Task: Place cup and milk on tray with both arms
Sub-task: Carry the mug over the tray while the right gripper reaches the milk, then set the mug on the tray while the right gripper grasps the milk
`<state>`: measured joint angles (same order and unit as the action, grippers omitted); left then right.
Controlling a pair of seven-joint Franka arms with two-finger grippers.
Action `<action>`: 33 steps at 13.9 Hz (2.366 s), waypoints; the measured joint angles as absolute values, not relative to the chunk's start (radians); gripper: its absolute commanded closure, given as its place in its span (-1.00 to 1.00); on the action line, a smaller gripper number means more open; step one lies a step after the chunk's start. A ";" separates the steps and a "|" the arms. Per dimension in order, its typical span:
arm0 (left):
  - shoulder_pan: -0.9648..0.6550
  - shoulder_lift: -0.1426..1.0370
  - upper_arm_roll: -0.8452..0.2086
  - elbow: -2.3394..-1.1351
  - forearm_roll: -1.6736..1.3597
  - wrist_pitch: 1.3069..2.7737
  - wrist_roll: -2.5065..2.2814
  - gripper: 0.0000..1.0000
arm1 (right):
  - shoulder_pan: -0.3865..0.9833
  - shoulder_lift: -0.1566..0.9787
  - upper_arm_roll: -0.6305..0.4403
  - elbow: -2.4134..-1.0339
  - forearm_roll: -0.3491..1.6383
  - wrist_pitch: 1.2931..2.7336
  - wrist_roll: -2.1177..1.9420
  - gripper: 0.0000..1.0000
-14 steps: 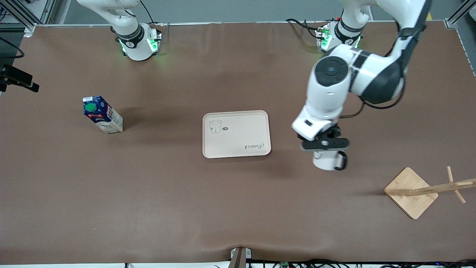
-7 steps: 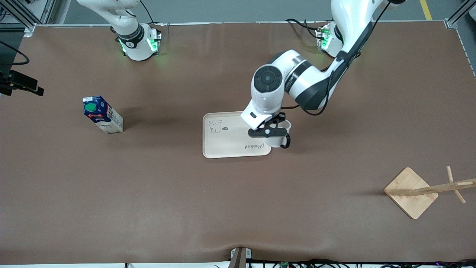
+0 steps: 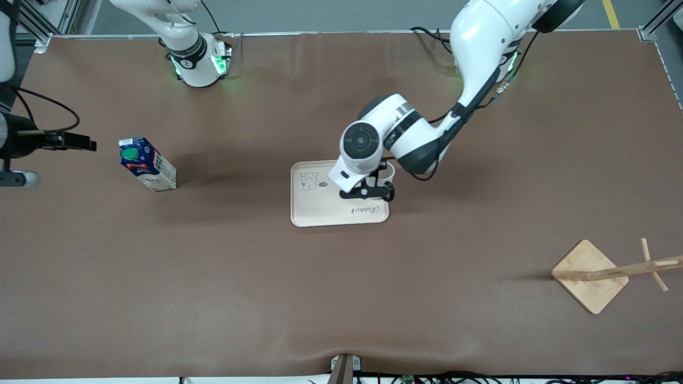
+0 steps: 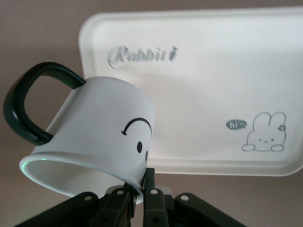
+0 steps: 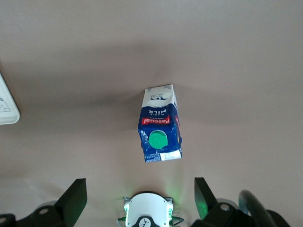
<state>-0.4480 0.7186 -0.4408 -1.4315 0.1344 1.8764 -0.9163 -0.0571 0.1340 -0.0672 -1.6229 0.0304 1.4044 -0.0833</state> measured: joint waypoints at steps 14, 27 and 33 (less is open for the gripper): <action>-0.506 0.802 -0.430 -1.393 0.112 1.779 -0.926 1.00 | -0.040 -0.027 -0.059 -2.176 -0.054 1.856 -0.244 -1.00; -0.533 0.811 -0.406 -1.377 0.112 1.770 -0.902 -1.00 | -0.044 -0.029 -0.062 -2.250 -0.081 1.934 -0.246 -1.00; -0.532 0.803 -0.403 -1.298 0.112 1.680 -0.870 -1.00 | -0.045 -0.029 -0.062 -2.284 -0.082 1.982 -0.246 -1.00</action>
<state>-0.5316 0.8025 -0.4028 -1.2981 0.1118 1.6802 -0.8697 -0.0448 -0.0293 -0.0620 -2.2843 -0.0816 1.9822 -0.2460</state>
